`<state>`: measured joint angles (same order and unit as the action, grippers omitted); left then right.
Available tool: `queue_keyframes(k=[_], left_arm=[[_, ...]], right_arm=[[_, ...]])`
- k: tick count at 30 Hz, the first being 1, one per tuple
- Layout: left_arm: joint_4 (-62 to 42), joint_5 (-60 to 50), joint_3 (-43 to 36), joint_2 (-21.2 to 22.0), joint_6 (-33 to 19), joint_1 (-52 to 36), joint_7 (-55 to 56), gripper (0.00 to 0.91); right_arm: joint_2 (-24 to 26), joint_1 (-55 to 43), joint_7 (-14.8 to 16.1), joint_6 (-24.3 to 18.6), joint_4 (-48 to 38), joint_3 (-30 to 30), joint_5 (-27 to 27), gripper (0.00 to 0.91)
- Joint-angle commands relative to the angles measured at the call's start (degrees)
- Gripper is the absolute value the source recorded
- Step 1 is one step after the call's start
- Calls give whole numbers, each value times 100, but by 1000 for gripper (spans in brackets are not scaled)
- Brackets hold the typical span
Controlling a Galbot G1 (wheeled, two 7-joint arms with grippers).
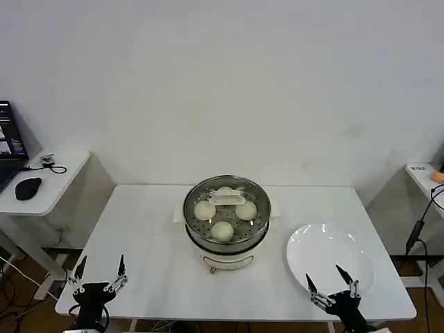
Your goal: Take steamed baozi put them in steamer then cover it.
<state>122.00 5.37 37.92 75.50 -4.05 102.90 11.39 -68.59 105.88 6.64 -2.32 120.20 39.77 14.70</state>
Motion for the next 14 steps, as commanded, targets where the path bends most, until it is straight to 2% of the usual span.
queue_keyframes(k=[1, 5, 14], left_arm=[[-66, 276, 102, 23, -71, 157, -63, 907], [-3, 238, 128, 51, 69, 88, -74, 907], [-3, 192, 86, 19, 168, 61, -122, 907]], right_arm=[[25, 37, -181, 21, 57, -223, -95, 907], [-111, 25, -380, -39, 124, -393, -163, 907], [-147, 44, -483, -25, 120, -436, -294, 907]])
